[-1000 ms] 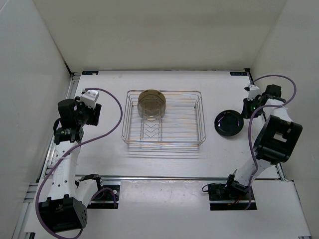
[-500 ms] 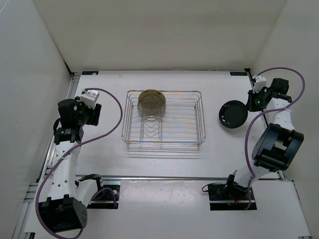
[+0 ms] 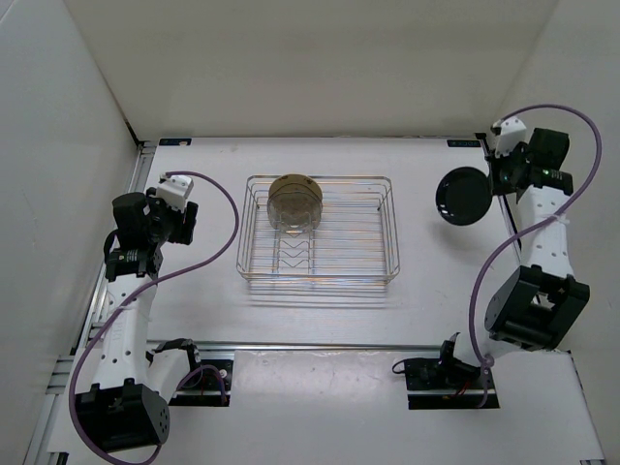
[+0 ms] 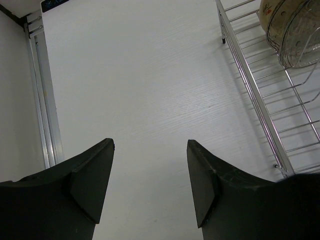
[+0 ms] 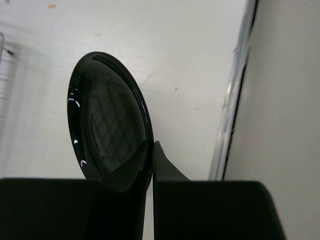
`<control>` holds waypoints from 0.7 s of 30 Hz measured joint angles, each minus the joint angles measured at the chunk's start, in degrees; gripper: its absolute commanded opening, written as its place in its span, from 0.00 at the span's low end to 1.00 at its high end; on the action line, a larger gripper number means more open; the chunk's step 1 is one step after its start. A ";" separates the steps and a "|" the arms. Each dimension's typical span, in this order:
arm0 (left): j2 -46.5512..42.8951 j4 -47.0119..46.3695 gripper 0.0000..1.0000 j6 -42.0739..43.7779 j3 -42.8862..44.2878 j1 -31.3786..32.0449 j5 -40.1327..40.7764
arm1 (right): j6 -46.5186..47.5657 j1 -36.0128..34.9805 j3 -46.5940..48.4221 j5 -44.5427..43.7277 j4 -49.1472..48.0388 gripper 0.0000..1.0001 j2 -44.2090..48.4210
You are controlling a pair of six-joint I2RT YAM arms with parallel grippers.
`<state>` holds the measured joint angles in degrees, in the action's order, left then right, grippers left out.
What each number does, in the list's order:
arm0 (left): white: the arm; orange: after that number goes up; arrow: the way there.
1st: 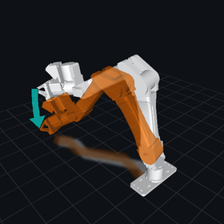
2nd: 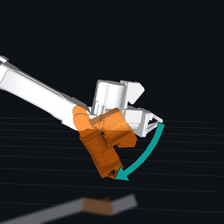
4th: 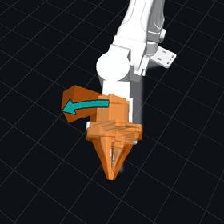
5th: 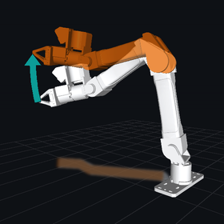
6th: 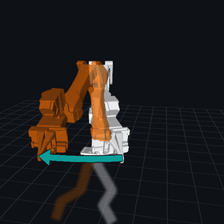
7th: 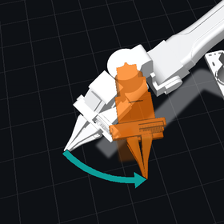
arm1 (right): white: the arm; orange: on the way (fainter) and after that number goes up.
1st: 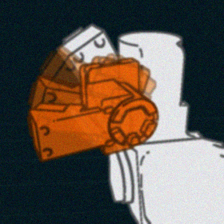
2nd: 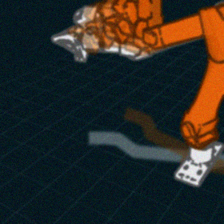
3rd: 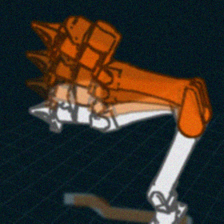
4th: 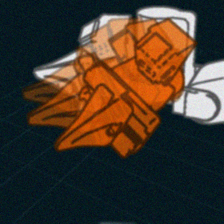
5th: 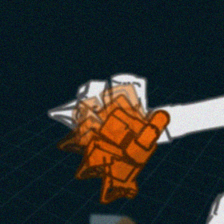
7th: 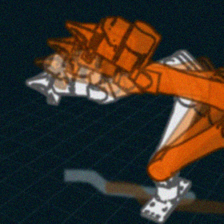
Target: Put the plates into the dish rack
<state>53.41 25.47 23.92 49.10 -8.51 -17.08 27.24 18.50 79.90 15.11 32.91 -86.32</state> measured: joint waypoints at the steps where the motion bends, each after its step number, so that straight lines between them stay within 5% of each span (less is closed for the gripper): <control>1: 0.00 0.00 0.71 -0.02 0.00 0.00 -0.11 | 0.09 -0.59 1.44 -0.83 0.09 0.00 0.17; 9: -0.76 -0.09 0.71 -0.46 -0.20 0.00 -0.55 | 2.49 -9.60 13.92 -10.58 0.48 0.00 0.85; 21: -1.68 0.02 0.71 -0.68 -0.98 0.00 -1.42 | 13.07 -34.45 19.76 -27.21 -0.02 0.00 1.16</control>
<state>51.72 25.50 23.24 48.12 -8.51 -18.50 40.32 -15.94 99.66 -12.10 32.88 -85.17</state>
